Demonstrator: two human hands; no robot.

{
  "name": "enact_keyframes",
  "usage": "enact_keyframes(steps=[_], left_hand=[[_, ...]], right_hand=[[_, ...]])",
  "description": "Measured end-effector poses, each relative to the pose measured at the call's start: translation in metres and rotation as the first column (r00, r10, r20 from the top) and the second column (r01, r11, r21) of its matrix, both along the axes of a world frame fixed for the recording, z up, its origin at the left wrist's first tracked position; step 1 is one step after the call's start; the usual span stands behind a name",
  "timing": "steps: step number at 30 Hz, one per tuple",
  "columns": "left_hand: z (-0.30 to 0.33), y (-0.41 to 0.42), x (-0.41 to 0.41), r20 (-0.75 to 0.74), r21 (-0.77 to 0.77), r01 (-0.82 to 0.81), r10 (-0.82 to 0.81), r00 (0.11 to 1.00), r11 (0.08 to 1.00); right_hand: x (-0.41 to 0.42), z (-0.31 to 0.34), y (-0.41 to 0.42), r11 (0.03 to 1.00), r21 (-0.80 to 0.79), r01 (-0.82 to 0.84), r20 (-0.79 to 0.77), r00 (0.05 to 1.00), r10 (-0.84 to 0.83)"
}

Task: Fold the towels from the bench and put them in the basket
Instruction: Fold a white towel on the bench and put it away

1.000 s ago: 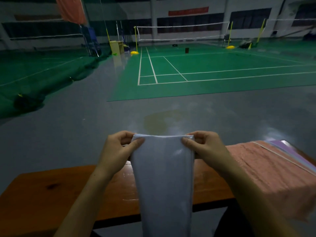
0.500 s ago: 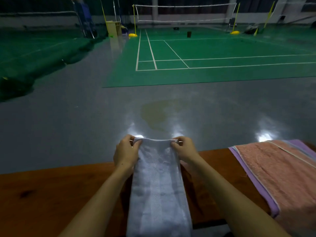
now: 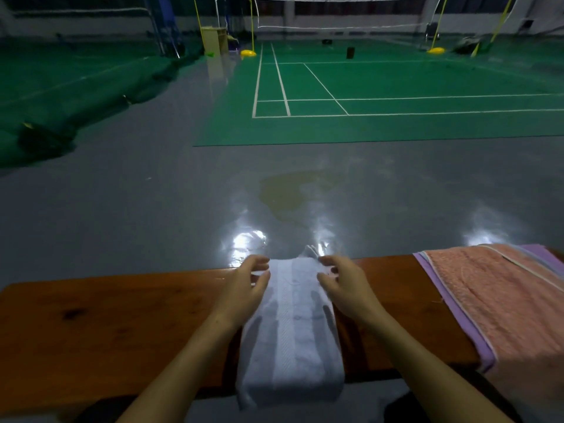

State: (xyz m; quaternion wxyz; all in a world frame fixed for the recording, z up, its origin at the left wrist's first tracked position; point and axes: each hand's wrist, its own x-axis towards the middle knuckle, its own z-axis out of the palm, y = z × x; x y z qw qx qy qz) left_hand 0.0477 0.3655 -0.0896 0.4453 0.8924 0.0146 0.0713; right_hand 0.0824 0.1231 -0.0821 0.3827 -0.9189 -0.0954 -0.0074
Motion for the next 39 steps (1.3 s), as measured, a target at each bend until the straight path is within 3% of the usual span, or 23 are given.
enact_keyframes(steps=[3,9,11,14,17,21,30,35,39], left_hand=[[0.001,-0.006,-0.042,-0.074,0.204,0.114,-0.101,0.992,0.972],[-0.030,-0.033,-0.101,-0.271,0.570,0.320,-0.194,0.943,0.757],[-0.048,-0.035,-0.103,-0.207,0.666,0.266,-0.170,0.964,0.697],[-0.062,-0.034,-0.092,-0.114,0.740,0.171,-0.130,0.985,0.650],[-0.064,-0.031,-0.078,-0.096,0.734,0.143,-0.106,0.990,0.664],[-0.061,-0.028,-0.066,-0.111,0.688,0.145,-0.095,0.989,0.711],[-0.038,-0.002,-0.076,-0.141,0.662,0.268,-0.234,0.962,0.700],[-0.017,0.029,-0.097,-0.074,0.591,0.277,-0.291,0.954,0.758],[-0.019,0.037,-0.103,-0.087,0.594,0.285,-0.292,0.952,0.752]], right_hand=[[-0.049,-0.007,0.001,0.992,-0.052,-0.111,-0.022,0.994,0.110],[-0.103,-0.031,0.008,0.893,-0.319,-0.318,0.034,0.938,0.346],[-0.103,-0.044,0.014,0.825,-0.493,-0.278,0.122,0.916,0.382],[-0.095,-0.057,0.021,0.777,-0.558,-0.293,0.016,0.932,0.363],[-0.082,-0.059,0.023,0.791,-0.552,-0.263,0.047,0.938,0.344],[-0.066,-0.060,0.023,0.744,-0.593,-0.308,-0.032,0.932,0.360],[-0.057,-0.045,-0.002,0.747,-0.614,-0.255,-0.051,0.957,0.285],[-0.086,-0.023,-0.031,0.822,-0.434,-0.370,-0.127,0.928,0.350],[-0.092,-0.020,-0.046,0.802,-0.485,-0.349,-0.095,0.933,0.348]])
